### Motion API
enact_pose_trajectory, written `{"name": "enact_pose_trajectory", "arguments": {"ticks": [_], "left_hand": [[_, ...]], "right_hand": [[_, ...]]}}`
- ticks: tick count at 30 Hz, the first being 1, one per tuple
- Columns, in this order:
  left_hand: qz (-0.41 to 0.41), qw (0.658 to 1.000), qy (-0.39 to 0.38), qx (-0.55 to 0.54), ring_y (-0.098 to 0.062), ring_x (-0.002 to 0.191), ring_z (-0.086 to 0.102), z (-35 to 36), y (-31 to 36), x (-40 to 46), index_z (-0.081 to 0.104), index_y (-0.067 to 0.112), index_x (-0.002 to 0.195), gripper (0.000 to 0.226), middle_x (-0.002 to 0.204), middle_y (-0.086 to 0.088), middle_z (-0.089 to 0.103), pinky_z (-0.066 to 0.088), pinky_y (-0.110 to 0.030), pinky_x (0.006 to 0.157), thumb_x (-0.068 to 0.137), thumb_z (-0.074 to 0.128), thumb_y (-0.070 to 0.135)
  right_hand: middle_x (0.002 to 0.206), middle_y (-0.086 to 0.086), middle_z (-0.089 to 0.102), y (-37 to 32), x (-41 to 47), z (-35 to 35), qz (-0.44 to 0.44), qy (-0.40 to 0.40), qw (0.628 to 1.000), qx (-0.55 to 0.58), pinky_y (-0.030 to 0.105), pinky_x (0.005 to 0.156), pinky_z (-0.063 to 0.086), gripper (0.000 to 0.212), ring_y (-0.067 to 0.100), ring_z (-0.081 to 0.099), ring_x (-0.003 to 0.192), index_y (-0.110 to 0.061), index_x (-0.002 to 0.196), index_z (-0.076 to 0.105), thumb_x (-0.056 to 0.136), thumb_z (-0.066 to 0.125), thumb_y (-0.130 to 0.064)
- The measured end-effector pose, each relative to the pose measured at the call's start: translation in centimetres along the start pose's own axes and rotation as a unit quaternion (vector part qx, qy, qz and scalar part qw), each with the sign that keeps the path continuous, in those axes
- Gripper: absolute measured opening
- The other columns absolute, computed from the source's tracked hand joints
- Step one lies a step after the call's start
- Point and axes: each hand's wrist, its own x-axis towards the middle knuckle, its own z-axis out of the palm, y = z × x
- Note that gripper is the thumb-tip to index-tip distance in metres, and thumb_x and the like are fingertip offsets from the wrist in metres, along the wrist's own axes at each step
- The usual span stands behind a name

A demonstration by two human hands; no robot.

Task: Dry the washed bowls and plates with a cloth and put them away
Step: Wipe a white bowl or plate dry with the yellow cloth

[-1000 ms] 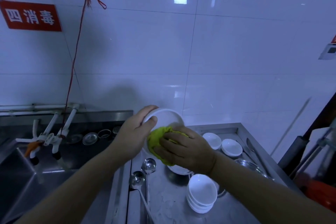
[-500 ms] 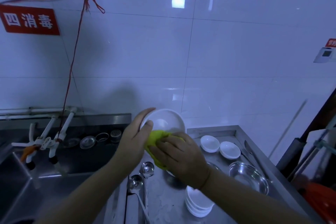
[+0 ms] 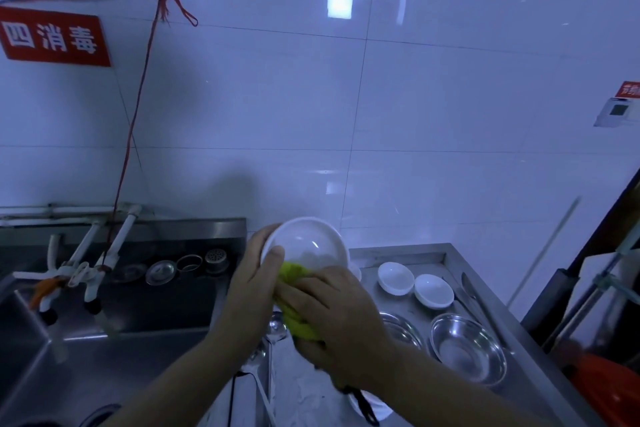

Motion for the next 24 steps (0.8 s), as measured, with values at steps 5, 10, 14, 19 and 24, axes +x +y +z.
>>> {"name": "enact_pose_trajectory", "arguments": {"ticks": [5, 10, 14, 19, 24], "left_hand": [[0.018, 0.998, -0.048, 0.025, -0.004, 0.099, 0.061, -0.7, 0.6, 0.3, 0.056, 0.035, 0.113, 0.026, 0.111, 0.009, 0.064, 0.05, -0.014, 0.077, 0.09, 0.049, 0.026], [0.013, 0.996, -0.066, 0.053, -0.003, 0.1, 0.058, -0.6, 0.8, 0.6, 0.054, 0.03, 0.119, 0.03, 0.114, 0.006, 0.061, 0.045, -0.009, 0.075, 0.09, 0.049, 0.03], [0.012, 0.996, -0.066, 0.052, 0.007, 0.104, 0.057, 0.0, 0.7, 0.7, 0.054, 0.036, 0.118, 0.025, 0.113, 0.018, 0.063, 0.042, -0.003, 0.078, 0.098, 0.044, 0.024], [0.007, 0.998, -0.053, 0.035, 0.0, 0.106, 0.059, -0.2, 1.1, 1.1, 0.059, 0.034, 0.114, 0.028, 0.114, 0.012, 0.065, 0.046, -0.016, 0.086, 0.099, 0.04, 0.018], [-0.018, 0.988, -0.128, 0.079, -0.006, 0.1, 0.061, -1.3, 1.4, 2.0, 0.062, 0.037, 0.108, 0.023, 0.107, 0.015, 0.065, 0.05, -0.014, 0.075, 0.091, 0.049, 0.028]], "right_hand": [[0.111, 0.008, 0.066, 1.7, -0.1, -2.3, -0.067, -0.085, 0.994, -0.018, 0.037, 0.093, 0.045, 0.032, 0.027, 0.059, 0.102, -0.012, 0.115, 0.065, 0.095, 0.044, -0.024], [0.117, 0.011, 0.065, 2.5, 1.3, -2.9, -0.014, -0.077, 0.995, -0.07, 0.036, 0.109, 0.035, 0.039, 0.029, 0.055, 0.119, -0.007, 0.113, 0.067, 0.084, 0.041, -0.014], [0.123, 0.015, 0.064, 1.1, 2.7, -2.1, 0.076, -0.055, 0.995, -0.043, 0.039, 0.112, 0.032, 0.044, 0.029, 0.054, 0.124, -0.004, 0.111, 0.069, 0.079, 0.04, -0.014], [0.135, 0.009, 0.057, -0.4, 2.2, -1.0, 0.052, -0.064, 0.993, 0.086, 0.037, 0.11, 0.036, 0.044, 0.022, 0.045, 0.133, -0.005, 0.124, 0.062, 0.081, 0.057, -0.007], [0.12, 0.009, 0.066, 2.2, -0.1, -2.1, -0.08, -0.103, 0.991, -0.019, 0.037, 0.104, 0.041, 0.036, 0.025, 0.057, 0.116, -0.007, 0.117, 0.067, 0.081, 0.059, -0.012]]}}
